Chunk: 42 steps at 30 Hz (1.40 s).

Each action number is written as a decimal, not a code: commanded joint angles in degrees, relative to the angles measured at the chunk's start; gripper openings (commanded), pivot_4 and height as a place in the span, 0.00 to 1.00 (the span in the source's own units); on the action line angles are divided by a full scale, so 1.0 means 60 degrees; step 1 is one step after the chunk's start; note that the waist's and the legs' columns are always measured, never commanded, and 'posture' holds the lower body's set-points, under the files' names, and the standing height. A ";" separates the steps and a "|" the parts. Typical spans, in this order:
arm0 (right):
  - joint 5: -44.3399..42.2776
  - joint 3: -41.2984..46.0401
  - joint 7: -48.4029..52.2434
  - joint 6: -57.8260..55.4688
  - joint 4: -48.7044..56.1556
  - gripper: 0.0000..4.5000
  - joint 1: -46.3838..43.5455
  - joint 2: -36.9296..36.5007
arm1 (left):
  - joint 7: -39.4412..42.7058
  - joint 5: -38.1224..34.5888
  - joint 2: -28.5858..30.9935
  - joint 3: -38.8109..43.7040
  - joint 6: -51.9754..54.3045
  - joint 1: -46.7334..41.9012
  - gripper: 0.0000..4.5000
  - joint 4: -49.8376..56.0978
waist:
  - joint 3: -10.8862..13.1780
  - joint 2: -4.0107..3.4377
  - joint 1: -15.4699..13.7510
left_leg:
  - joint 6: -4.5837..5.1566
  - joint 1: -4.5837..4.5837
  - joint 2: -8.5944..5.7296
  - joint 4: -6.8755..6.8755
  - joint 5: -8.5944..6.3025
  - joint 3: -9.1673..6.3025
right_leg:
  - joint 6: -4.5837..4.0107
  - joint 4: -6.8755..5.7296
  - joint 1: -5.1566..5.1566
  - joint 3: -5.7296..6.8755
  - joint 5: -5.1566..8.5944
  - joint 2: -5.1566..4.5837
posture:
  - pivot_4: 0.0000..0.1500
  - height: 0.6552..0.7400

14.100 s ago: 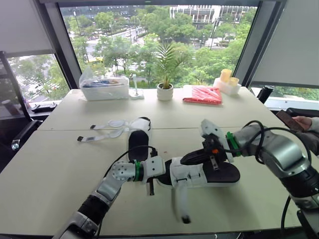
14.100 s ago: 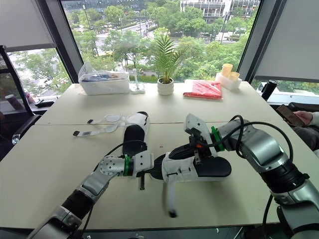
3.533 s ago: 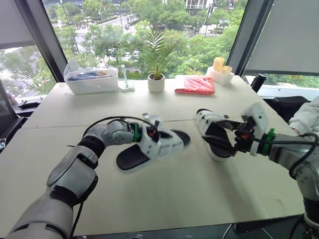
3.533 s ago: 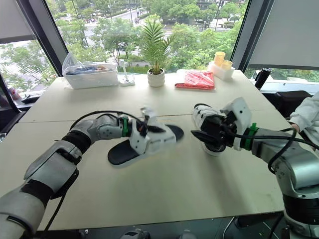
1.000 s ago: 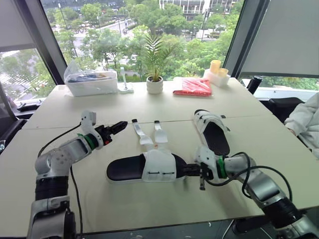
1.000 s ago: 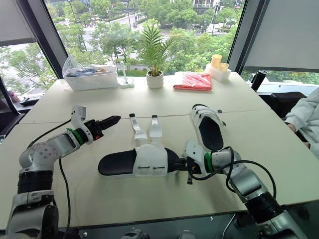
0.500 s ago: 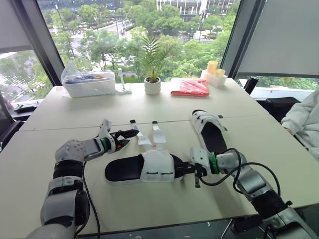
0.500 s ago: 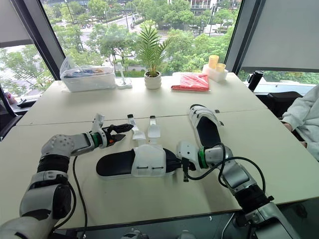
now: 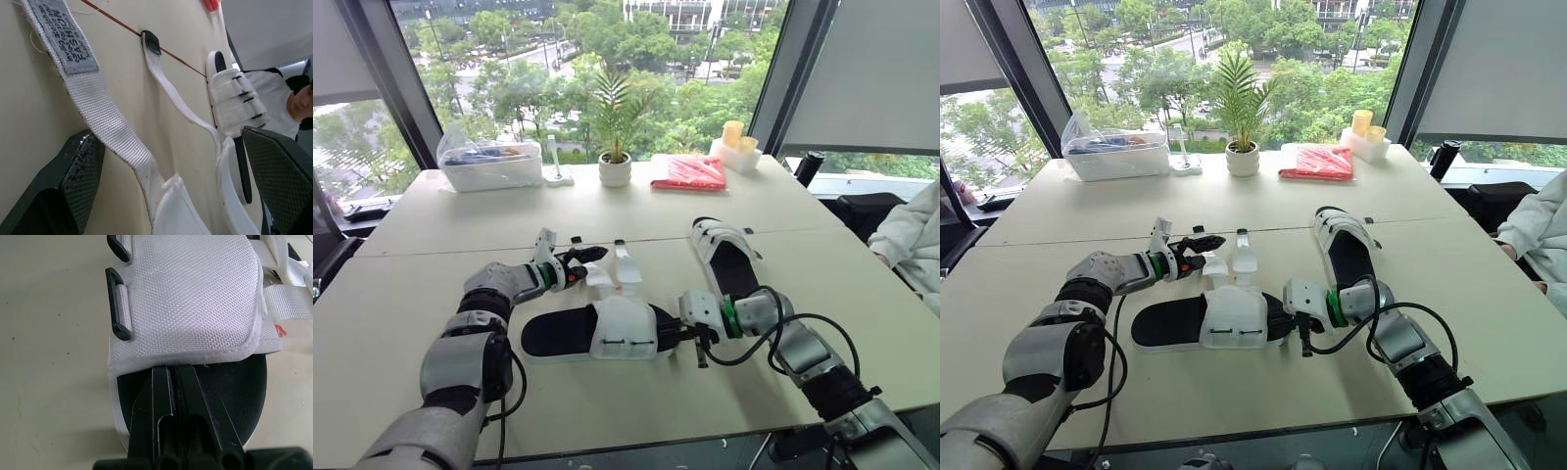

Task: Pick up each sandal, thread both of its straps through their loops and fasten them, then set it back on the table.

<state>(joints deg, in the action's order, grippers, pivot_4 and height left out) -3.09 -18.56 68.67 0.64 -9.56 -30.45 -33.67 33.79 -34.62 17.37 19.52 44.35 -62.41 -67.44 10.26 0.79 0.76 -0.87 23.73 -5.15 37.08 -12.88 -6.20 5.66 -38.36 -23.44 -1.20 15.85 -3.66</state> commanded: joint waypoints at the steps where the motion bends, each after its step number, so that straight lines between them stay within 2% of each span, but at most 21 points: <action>1: 0.0128 -0.0226 0.0219 0.0039 0.0039 0.02 0.0035 0.0018 | -0.0139 0.0212 -0.0247 0.0357 -0.0825 -0.0244 1.00 -0.0477 | -0.0001 0.0001 -0.0005 | 0.0005 0.0000 0.0000 0.0000 -0.0003 -0.0001 | 0.0000 0.0001 0.0002 0.0000 0.0000 0.0000 | 1.00 1.00; 3: 0.0166 -0.0235 0.0187 0.0032 0.0033 0.02 0.0024 0.0060 | -0.0472 0.0053 -0.0426 0.0800 -0.1408 -0.0288 1.00 -0.0742 | -0.0002 0.0002 -0.0007 | 0.0020 -0.0004 0.0000 0.0000 -0.0012 -0.0001 | 0.0000 0.0002 0.0006 0.0001 0.0000 -0.0001 | 1.00 1.00; 6: 0.0212 -0.0240 0.0140 0.0044 0.0033 0.00 0.0029 0.0094 | -0.0840 -0.0002 -0.0673 0.1259 -0.2103 -0.0306 0.81 -0.0997 | -0.0002 0.0001 -0.0002 | 0.0022 -0.0007 0.0000 0.0000 -0.0013 -0.0002 | 0.0000 0.0002 0.0008 0.0001 0.0000 -0.0002 | 1.00 1.00; 13: 0.0236 -0.0255 0.0130 -0.0007 0.0138 0.00 0.0123 0.0127 | -0.1504 -0.0210 -0.0914 0.2231 -0.3248 -0.0439 0.01 -0.1271 | -0.0003 0.0002 0.0004 | 0.0023 -0.0008 0.0001 -0.0007 -0.0015 -0.0002 | 0.0000 0.0003 0.0006 0.0003 0.0000 -0.0001 | 1.00 1.00; 17: 0.0253 -0.0284 0.0155 -0.0027 0.0139 0.00 0.0120 0.0147 | -0.1766 -0.0359 -0.0841 0.2746 -0.3659 -0.0595 0.01 -0.1328 | -0.0003 0.0002 0.0017 | 0.0024 -0.0014 0.0001 -0.0007 -0.0016 -0.0001 | 0.0001 0.0003 0.0010 0.0003 0.0000 0.0000 | 1.00 1.00; 19: 0.0262 -0.0302 0.0179 -0.0022 0.0119 0.00 0.0107 0.0149 | -0.1415 -0.0326 -0.0740 0.2831 -0.3611 -0.0750 0.01 -0.1287 | -0.0003 0.0003 0.0017 | 0.0024 -0.0014 0.0002 -0.0009 -0.0016 -0.0001 | 0.0001 0.0003 0.0009 0.0004 0.0000 0.0000 | 1.00 1.00; 23: 0.0277 -0.0324 0.0217 0.0029 0.0069 0.00 0.0099 0.0129 | 0.0356 -0.0057 -0.0532 0.2426 -0.3143 -0.1127 0.01 -0.0976 | -0.0001 0.0004 0.0018 | 0.0024 -0.0013 0.0001 -0.0009 -0.0016 -0.0001 | 0.0001 0.0004 0.0010 0.0007 0.0000 0.0002 | 1.00 1.00; 26: 0.0287 -0.0321 0.0245 0.0082 -0.0010 0.00 0.0070 0.0110 | 0.2134 0.0434 -0.0480 0.1577 -0.2790 -0.1321 0.01 -0.0472 | -0.0001 0.0004 0.0025 | 0.0024 -0.0013 0.0000 -0.0009 -0.0015 0.0000 | 0.0001 0.0004 0.0012 0.0009 0.0000 0.0006 | 1.00 1.00; 29: 0.0314 -0.0320 0.0273 0.0158 -0.0116 0.00 0.0036 0.0076 | 0.4374 0.1034 -0.0650 0.0003 -0.2704 -0.0917 0.01 0.1274 | -0.0001 0.0003 0.0035 | 0.0022 -0.0013 0.0000 -0.0010 -0.0014 0.0001 | 0.0001 0.0005 0.0014 0.0009 0.0000 0.0011 | 1.00 1.00; 32: 0.0428 -0.0365 0.0257 0.0350 -0.0345 0.00 -0.0016 0.0043 | 0.6082 0.1386 -0.0636 -0.1982 -0.3109 0.0710 0.01 0.5139 | -0.0004 -0.0002 0.0060 | -0.0017 -0.0014 0.0003 -0.0020 0.0008 0.0005 | 0.0000 0.0014 0.0014 -0.0001 0.0000 0.0004 | 1.00 1.00; 35: 0.0431 -0.0394 0.0290 0.0477 -0.0483 0.00 -0.0032 0.0029 | 0.7036 0.2257 -0.0140 -0.3701 -0.4504 0.2334 0.01 0.8101 | -0.0009 -0.0012 0.0056 | -0.0025 -0.0019 0.0012 -0.0034 0.0012 0.0010 | -0.0001 0.0032 0.0016 -0.0026 0.0000 0.0005 | 1.00 1.00; 38: 0.0453 -0.0432 0.0345 0.0597 -0.0571 0.00 -0.0014 0.0003 | 0.7766 0.2896 0.0519 -0.4702 -0.6194 0.3641 0.01 0.9984 | -0.0010 -0.0013 0.0024 | -0.0022 -0.0029 0.0014 -0.0041 0.0009 0.0011 | -0.0004 0.0040 0.0024 -0.0032 0.0000 0.0003 | 1.00 1.00; 41: 0.0500 -0.0443 0.0377 0.0771 -0.0787 0.00 -0.0047 -0.0016 | 0.8648 0.3865 0.1206 -0.5272 -1.0793 0.4707 0.01 1.0187 | -0.0018 -0.0027 -0.0003 | 0.0021 -0.0046 0.0014 -0.0052 -0.0018 0.0010 | -0.0013 0.0051 0.0039 -0.0032 -0.0003 -0.0002 | 1.00 1.00; 42: 0.0515 -0.0444 0.0379 0.0813 -0.0843 0.00 -0.0068 -0.0011 | 0.8664 0.4096 0.1286 -0.5309 -1.2308 0.4788 0.06 0.9733 | -0.0023 -0.0035 -0.0020 | 0.0022 -0.0052 0.0014 -0.0059 -0.0019 0.0010 | -0.0020 0.0059 0.0043 -0.0032 -0.0005 -0.0005 | 1.00 1.00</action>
<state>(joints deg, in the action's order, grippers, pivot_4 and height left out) -2.14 -19.66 70.18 5.52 -12.81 -31.55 -33.22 84.51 -12.51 24.65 -12.24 -14.94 -33.37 -8.15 10.12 0.59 0.64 -0.73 23.39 -5.07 36.71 -12.99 -6.15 5.50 -37.98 -23.16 -1.39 15.80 -3.70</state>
